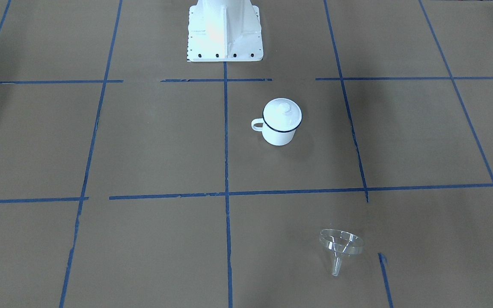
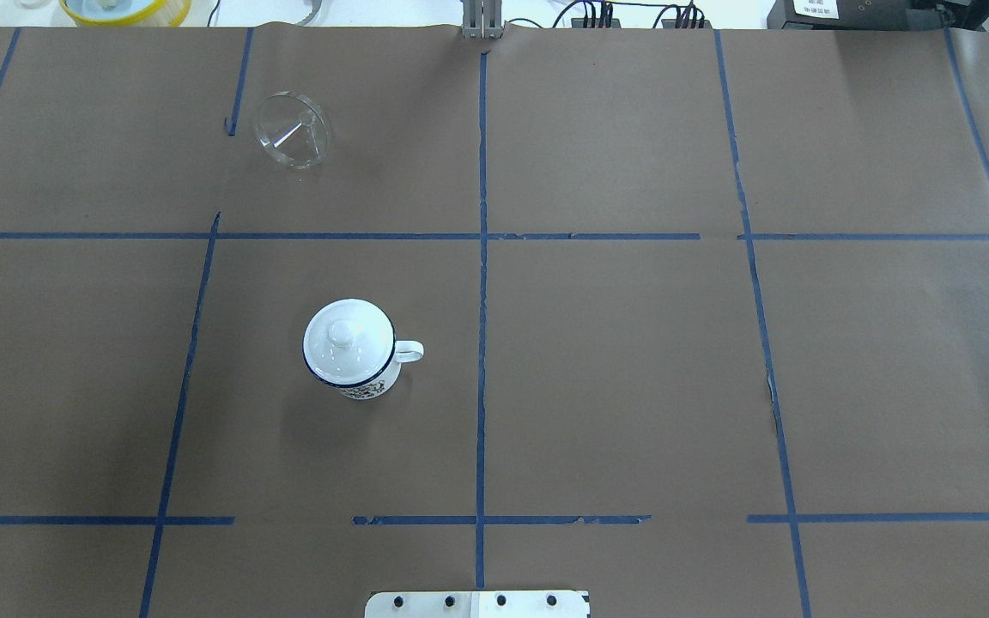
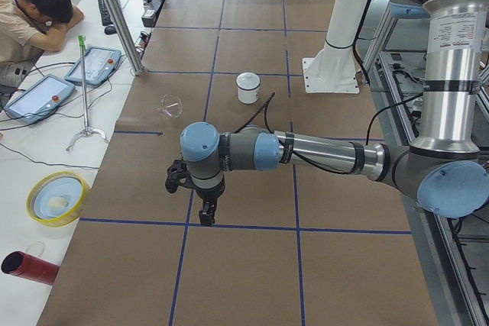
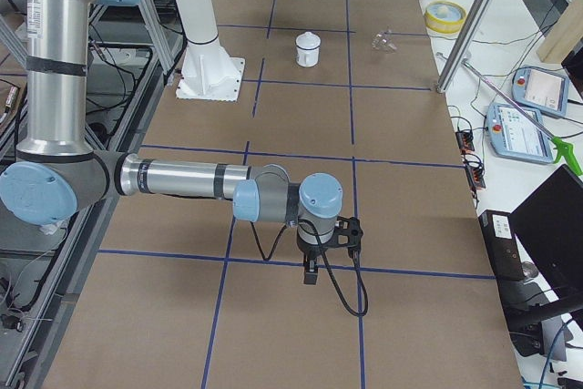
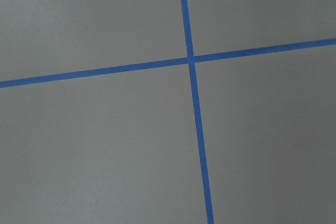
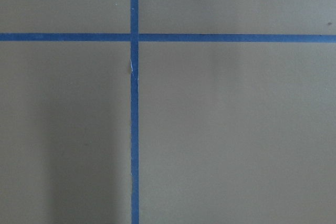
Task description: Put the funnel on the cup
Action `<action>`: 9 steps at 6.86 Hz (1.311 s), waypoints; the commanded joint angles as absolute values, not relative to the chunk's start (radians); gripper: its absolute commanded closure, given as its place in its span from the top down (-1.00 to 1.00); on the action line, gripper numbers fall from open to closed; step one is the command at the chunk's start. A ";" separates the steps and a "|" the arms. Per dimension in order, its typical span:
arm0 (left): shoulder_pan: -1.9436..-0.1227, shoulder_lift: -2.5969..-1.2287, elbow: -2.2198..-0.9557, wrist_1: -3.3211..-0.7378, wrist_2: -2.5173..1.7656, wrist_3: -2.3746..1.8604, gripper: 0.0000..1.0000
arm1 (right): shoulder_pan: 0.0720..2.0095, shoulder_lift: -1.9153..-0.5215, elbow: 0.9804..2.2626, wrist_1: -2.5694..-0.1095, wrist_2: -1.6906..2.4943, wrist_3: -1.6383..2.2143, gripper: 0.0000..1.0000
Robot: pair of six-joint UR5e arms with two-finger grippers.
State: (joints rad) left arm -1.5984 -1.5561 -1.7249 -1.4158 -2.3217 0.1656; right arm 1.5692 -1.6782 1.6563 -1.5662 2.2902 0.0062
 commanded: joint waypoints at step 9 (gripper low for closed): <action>-1.589 -1.772 -1.843 -1.693 -2.357 -0.110 1.00 | 1.569 -1.678 1.657 -1.566 2.290 0.006 1.00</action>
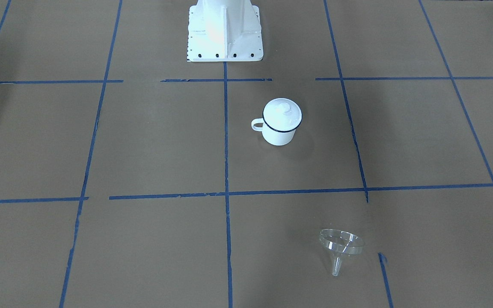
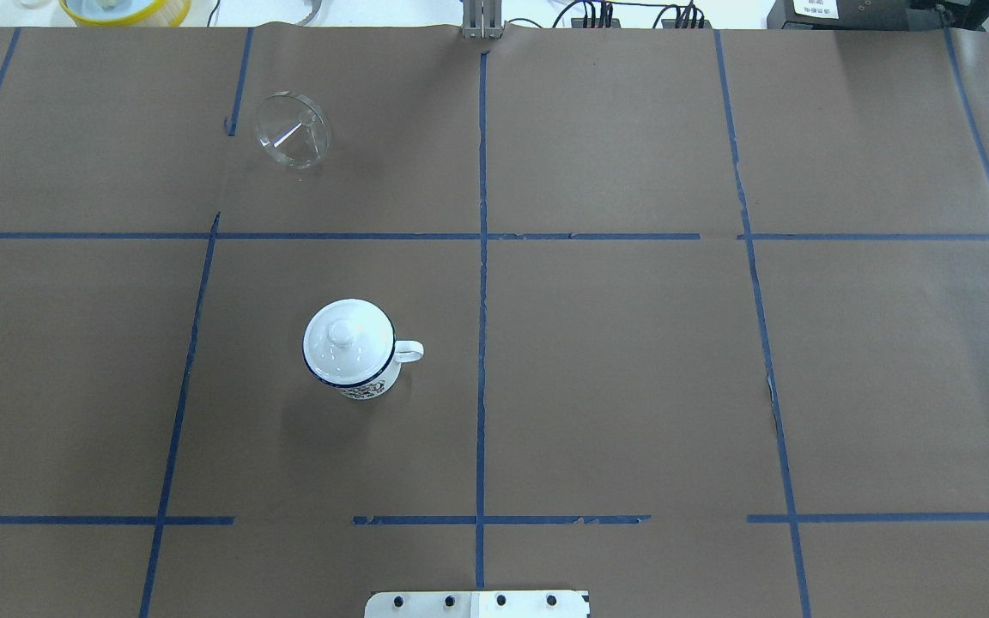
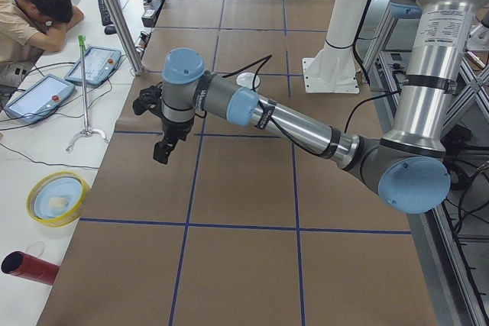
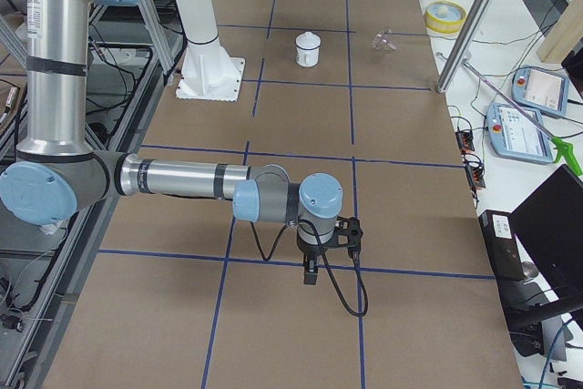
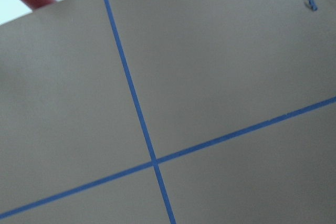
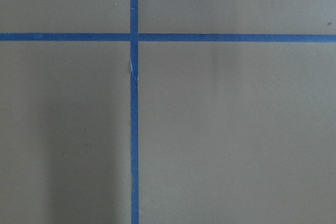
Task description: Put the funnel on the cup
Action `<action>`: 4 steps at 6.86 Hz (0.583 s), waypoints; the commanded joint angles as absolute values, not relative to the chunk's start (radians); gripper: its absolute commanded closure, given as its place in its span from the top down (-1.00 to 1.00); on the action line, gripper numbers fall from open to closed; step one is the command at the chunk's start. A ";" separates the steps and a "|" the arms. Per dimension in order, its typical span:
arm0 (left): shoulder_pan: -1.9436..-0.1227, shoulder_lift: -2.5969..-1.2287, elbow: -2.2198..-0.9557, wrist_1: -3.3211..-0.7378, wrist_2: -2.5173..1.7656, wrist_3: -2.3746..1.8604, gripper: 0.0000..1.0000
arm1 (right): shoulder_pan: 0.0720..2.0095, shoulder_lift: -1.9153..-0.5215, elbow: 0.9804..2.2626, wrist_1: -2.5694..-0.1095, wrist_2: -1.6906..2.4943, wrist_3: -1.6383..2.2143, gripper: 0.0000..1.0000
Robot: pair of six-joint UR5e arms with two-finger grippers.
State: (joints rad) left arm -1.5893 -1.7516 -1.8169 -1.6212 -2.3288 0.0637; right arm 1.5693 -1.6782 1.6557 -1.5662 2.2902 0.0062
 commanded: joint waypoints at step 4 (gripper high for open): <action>-1.256 -1.808 -1.946 -1.859 -2.390 -0.639 1.00 | 1.569 -1.678 1.657 -1.566 2.290 0.006 1.00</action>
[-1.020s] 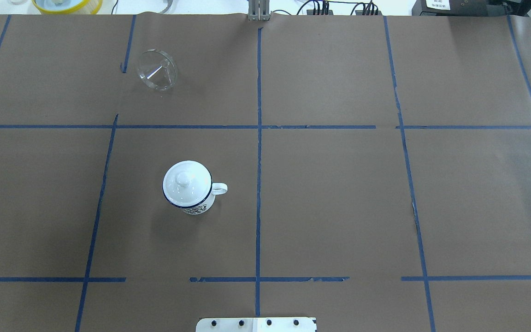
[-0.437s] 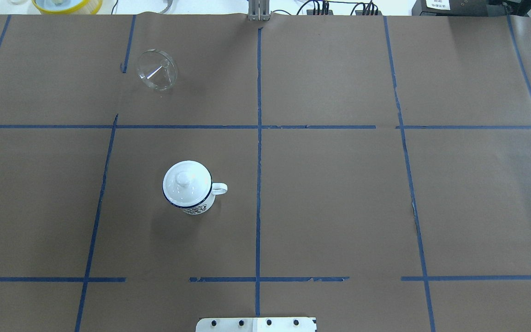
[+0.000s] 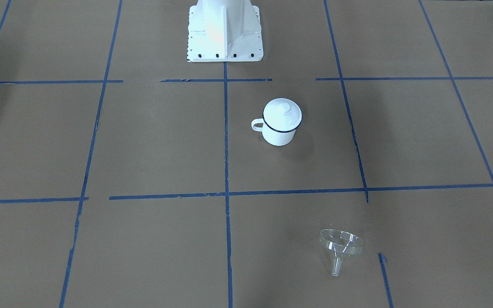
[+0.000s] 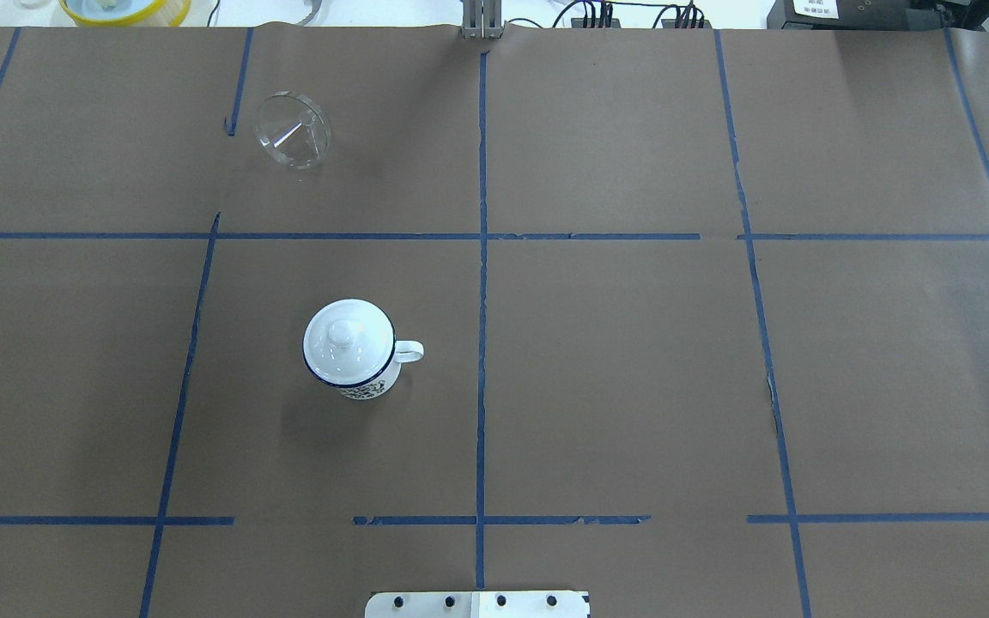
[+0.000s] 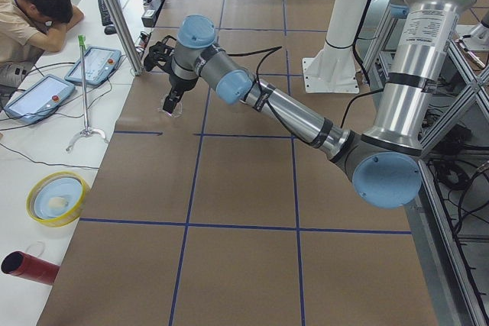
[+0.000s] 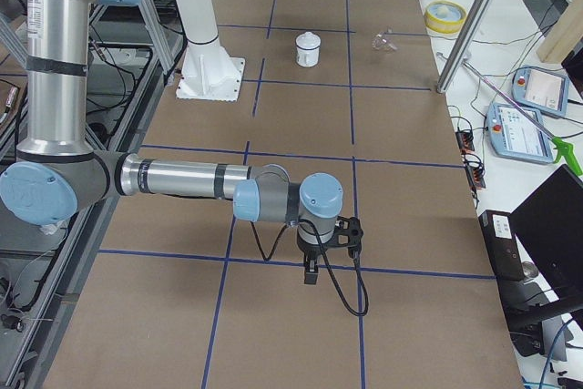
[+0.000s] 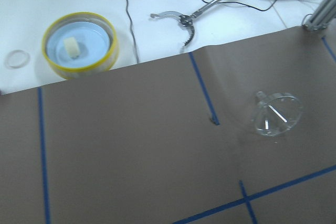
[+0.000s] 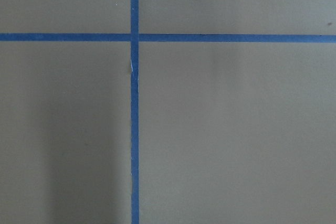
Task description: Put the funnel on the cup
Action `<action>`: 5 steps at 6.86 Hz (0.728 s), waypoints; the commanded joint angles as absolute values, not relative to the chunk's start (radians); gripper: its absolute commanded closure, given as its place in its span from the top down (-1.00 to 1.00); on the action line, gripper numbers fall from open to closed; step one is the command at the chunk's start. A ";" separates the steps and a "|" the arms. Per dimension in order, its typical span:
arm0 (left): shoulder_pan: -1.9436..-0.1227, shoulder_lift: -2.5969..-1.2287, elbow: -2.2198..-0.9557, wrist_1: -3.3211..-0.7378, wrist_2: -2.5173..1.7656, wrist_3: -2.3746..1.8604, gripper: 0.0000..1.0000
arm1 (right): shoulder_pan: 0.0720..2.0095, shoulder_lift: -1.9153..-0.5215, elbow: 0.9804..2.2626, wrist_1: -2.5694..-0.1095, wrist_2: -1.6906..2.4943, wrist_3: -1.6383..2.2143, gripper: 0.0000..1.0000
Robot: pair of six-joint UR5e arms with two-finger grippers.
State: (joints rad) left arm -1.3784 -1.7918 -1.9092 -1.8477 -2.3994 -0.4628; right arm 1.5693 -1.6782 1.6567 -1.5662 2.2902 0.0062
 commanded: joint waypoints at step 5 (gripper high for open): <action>-0.802 -2.101 -1.985 -1.529 -2.078 -1.174 1.00 | 1.569 -1.678 1.657 -1.566 2.290 0.006 1.00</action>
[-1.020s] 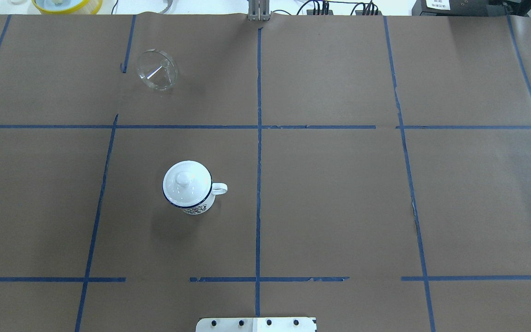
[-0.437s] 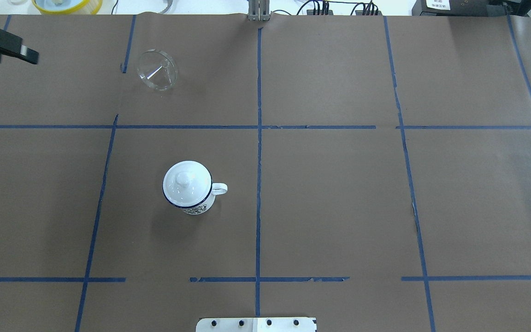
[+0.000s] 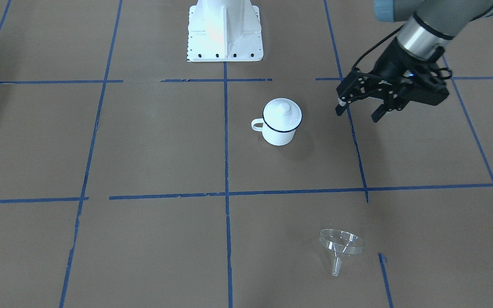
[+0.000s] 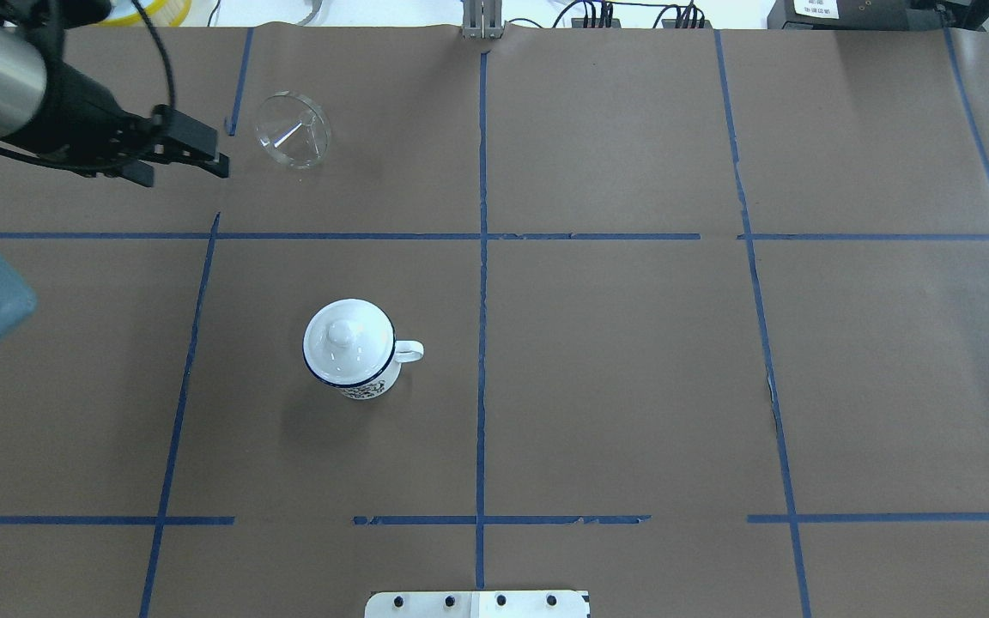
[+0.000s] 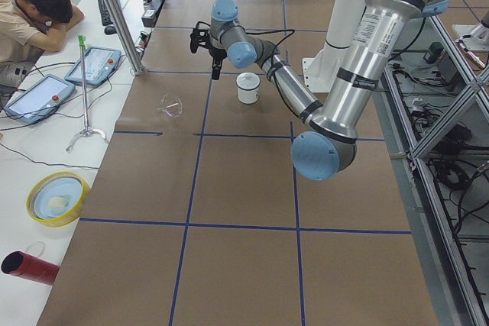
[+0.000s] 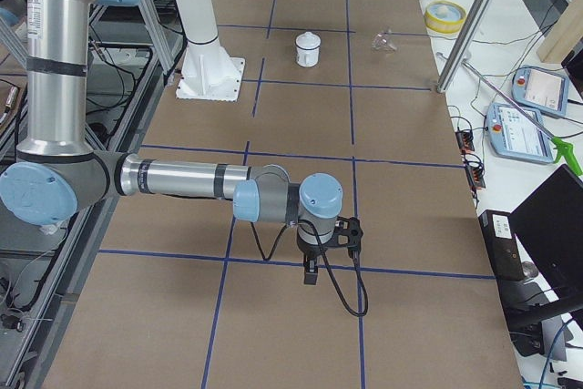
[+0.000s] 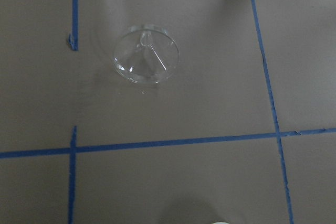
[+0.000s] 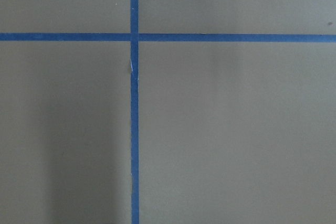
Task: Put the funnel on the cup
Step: 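Move the left gripper over the white lid on the mug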
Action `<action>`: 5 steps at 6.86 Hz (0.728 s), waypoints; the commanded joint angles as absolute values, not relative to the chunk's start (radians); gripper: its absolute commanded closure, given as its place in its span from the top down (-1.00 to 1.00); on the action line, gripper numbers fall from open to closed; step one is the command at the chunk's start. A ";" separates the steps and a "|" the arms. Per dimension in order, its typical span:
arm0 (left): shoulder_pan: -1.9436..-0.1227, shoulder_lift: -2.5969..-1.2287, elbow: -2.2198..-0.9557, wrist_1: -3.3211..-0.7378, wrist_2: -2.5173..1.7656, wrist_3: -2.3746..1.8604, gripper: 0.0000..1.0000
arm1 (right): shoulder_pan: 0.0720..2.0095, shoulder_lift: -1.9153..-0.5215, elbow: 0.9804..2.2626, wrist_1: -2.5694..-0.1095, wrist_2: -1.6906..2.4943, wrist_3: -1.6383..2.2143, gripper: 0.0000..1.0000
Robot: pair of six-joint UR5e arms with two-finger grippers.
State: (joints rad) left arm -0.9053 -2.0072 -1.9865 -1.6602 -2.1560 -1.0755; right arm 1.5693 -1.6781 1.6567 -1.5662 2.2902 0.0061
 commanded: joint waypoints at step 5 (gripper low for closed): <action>-0.568 -2.178 -1.915 -1.385 -1.890 -1.330 1.00 | 1.569 -1.678 1.657 -1.566 2.290 0.006 1.00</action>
State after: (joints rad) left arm -0.5925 -2.1742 -1.9364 -1.3949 -1.9012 -1.3214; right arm 1.5693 -1.6782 1.6567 -1.5662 2.2902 0.0061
